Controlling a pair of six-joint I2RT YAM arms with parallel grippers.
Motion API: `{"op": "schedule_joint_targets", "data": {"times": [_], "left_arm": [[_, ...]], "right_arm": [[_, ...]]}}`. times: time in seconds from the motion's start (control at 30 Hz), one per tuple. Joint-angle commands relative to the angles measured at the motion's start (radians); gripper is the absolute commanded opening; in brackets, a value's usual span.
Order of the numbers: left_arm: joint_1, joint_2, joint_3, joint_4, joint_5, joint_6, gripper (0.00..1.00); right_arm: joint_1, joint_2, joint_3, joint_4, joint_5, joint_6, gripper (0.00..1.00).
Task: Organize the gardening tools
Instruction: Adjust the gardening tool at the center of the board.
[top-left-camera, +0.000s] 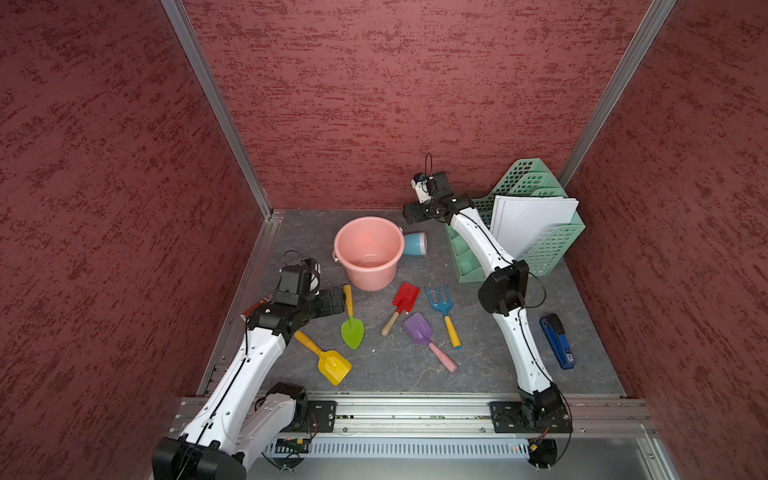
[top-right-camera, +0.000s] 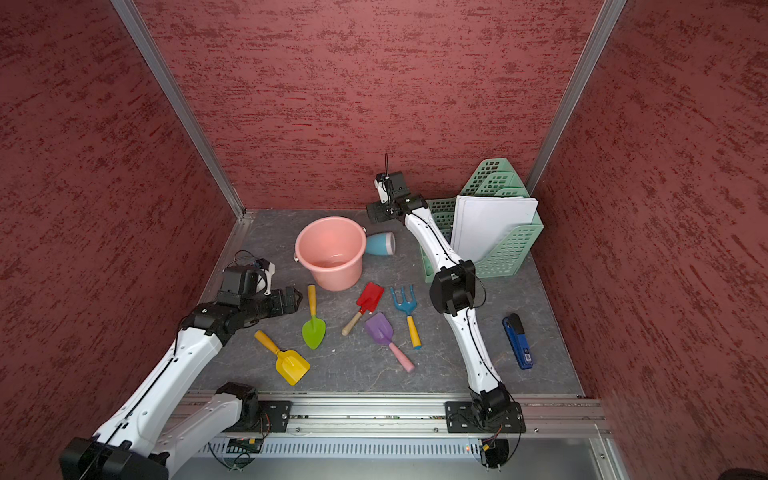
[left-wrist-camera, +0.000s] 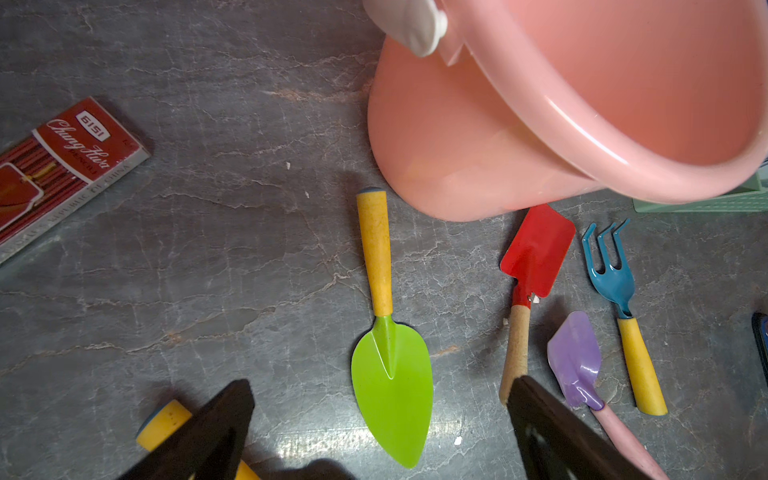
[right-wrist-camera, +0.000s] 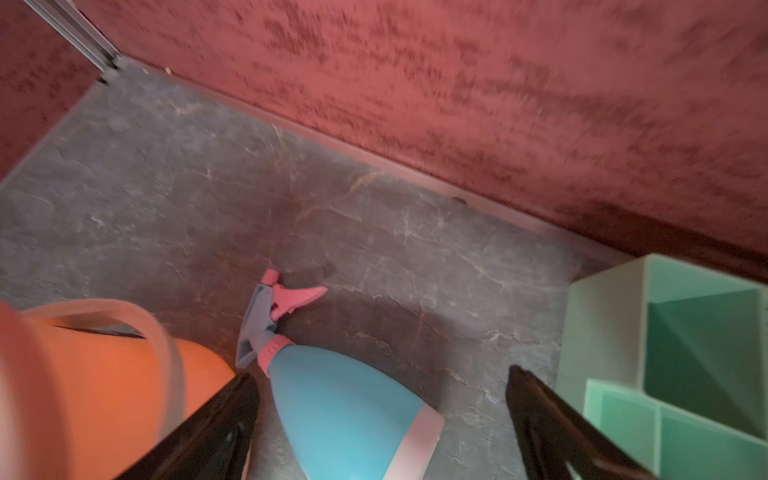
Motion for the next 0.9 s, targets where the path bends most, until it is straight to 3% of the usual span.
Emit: {"op": "schedule_joint_targets", "data": {"times": [0.0, 0.2, 0.53, 0.87], "left_arm": [[-0.006, 0.003, -0.004, 0.004, -0.01, -0.002, 1.0], [-0.006, 0.012, -0.004, 0.005, -0.013, 0.0, 1.0], [-0.007, 0.017, -0.003, 0.005, -0.01, -0.001, 1.0], [-0.013, 0.008, -0.003, 0.002, -0.01, -0.004, 1.0]], "right_arm": [[-0.005, 0.009, -0.076, 0.073, -0.023, 0.012, 0.98], [-0.003, -0.011, -0.228, 0.218, -0.069, 0.014, 0.98], [-0.001, 0.015, -0.259, 0.126, -0.067, -0.05, 0.93], [-0.002, -0.203, -0.624, 0.122, -0.002, 0.0, 0.86]]}}
